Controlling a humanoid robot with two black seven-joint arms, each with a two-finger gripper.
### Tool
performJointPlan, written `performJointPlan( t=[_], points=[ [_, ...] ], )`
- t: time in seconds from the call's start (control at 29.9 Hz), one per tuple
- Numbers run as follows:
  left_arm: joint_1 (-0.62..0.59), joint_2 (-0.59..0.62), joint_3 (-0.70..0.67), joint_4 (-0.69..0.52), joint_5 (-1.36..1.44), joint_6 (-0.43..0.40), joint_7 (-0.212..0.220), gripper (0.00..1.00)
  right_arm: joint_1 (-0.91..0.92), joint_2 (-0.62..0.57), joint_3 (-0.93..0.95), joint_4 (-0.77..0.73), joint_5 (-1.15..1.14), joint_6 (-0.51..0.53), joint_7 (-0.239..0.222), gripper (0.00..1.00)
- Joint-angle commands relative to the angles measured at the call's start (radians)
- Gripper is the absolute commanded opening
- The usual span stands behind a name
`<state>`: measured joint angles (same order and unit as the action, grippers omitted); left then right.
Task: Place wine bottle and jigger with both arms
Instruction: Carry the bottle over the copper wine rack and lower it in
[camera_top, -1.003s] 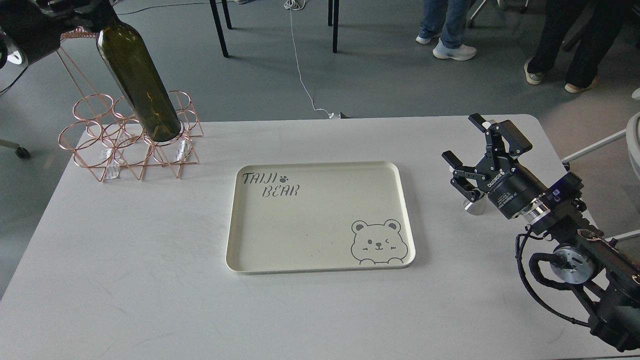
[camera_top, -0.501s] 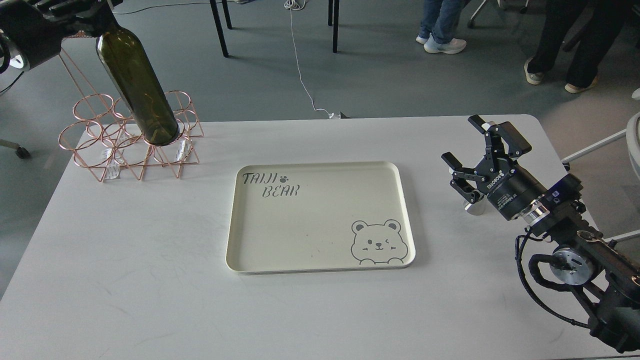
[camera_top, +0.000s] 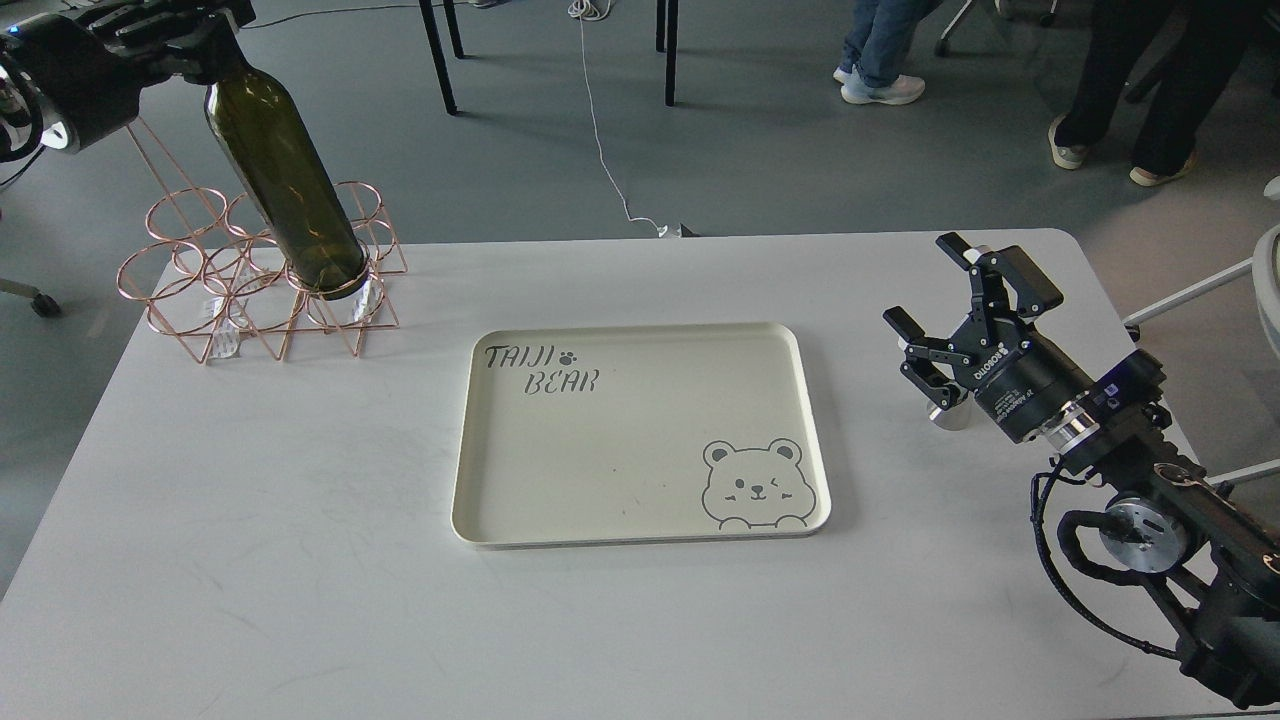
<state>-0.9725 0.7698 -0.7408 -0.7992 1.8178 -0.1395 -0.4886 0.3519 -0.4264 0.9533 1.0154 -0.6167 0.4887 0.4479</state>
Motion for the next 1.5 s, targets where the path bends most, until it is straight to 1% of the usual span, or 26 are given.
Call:
performJointPlan(
  t=[0.0, 0.1, 0.17, 0.27, 0.84, 1.07, 1.47],
  points=[
    [0.000, -0.004, 0.000, 0.008, 0.000, 0.000, 0.000, 0.27, -0.002, 0.000, 0.001, 0.000, 0.000, 0.000, 0.000, 0.99],
    [0.000, -0.006, 0.029, 0.009, -0.003, 0.006, 0.000, 0.27, -0.002, 0.000, 0.001, 0.000, 0.000, 0.000, 0.000, 0.99],
    [0.000, -0.007, 0.040, 0.012, -0.005, 0.030, 0.000, 0.27, -0.002, 0.000, 0.001, 0.002, 0.000, 0.000, 0.000, 0.99],
    [0.000, -0.009, 0.052, 0.021, -0.011, 0.043, 0.000, 0.27, -0.004, 0.000, 0.001, 0.002, 0.000, 0.000, 0.000, 0.99],
    [0.011, -0.023, 0.057, 0.021, -0.015, 0.044, 0.000, 0.27, -0.010, -0.002, 0.001, 0.002, 0.000, 0.000, 0.000, 0.99],
    [0.017, -0.024, 0.057, 0.021, -0.015, 0.087, 0.000, 0.27, -0.013, -0.002, 0.001, 0.003, 0.000, 0.000, 0.000, 0.99],
    [0.046, -0.021, 0.058, 0.009, -0.012, 0.087, 0.000, 0.27, -0.018, -0.002, 0.002, 0.005, 0.000, 0.000, 0.000, 0.99]
  ],
)
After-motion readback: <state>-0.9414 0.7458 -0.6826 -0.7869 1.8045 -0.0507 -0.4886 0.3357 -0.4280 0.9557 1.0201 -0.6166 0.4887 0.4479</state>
